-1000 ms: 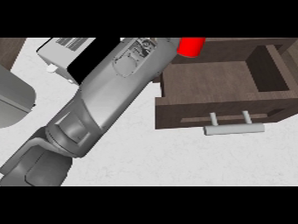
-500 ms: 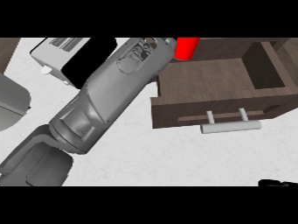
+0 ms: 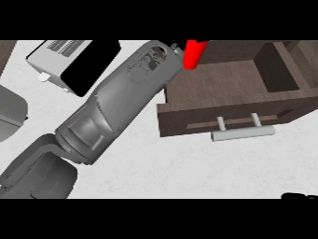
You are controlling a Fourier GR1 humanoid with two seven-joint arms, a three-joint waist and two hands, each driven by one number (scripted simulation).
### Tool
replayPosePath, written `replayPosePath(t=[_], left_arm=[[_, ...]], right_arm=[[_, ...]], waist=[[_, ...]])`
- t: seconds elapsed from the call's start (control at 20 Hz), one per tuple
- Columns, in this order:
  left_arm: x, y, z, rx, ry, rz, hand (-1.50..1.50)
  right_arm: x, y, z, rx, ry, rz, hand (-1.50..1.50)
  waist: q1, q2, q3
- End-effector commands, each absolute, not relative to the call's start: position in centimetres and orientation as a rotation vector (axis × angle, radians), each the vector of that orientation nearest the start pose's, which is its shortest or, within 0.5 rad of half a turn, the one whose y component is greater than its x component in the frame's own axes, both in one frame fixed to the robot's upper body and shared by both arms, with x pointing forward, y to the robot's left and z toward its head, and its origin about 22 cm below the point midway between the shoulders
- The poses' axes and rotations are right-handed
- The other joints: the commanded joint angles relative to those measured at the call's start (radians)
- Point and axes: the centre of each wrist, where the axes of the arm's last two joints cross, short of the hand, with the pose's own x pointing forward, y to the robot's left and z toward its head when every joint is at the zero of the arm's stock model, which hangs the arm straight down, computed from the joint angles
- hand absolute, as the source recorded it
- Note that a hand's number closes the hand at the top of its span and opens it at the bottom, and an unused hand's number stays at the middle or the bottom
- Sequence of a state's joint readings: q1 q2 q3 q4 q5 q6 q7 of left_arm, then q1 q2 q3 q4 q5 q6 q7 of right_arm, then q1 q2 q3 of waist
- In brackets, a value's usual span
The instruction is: Pick up the can, place it into the drawer and close the drawer
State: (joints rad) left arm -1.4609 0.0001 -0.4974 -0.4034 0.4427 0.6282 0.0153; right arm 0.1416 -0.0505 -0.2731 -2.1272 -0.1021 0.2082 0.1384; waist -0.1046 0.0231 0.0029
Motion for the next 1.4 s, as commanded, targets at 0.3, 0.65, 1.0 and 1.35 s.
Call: replayPosePath(t=[0.3,0.65,1.0,1.35], left_arm=[[43.3,-0.7,17.9,0.307,-1.782,-0.291,-1.5],[43.0,-0.2,16.0,0.341,-1.782,-0.24,-1.5],[42.4,-0.4,15.2,0.341,-1.779,-0.156,-1.5],[42.9,-0.7,17.1,0.302,-1.758,-0.114,-1.5]], right_arm=[[17.9,-30.1,11.7,-0.149,-1.887,0.054,-1.5],[18.9,-29.3,11.1,-0.127,-1.881,0.056,-1.5],[18.3,-29.0,11.5,-0.171,-1.904,0.087,-1.5],[17.4,-28.9,14.7,-0.358,-2.001,0.314,-1.5]], waist=[[-0.021,0.008,0.0],[-0.023,0.011,0.0],[-0.024,0.005,0.0],[-0.029,0.007,-0.001]])
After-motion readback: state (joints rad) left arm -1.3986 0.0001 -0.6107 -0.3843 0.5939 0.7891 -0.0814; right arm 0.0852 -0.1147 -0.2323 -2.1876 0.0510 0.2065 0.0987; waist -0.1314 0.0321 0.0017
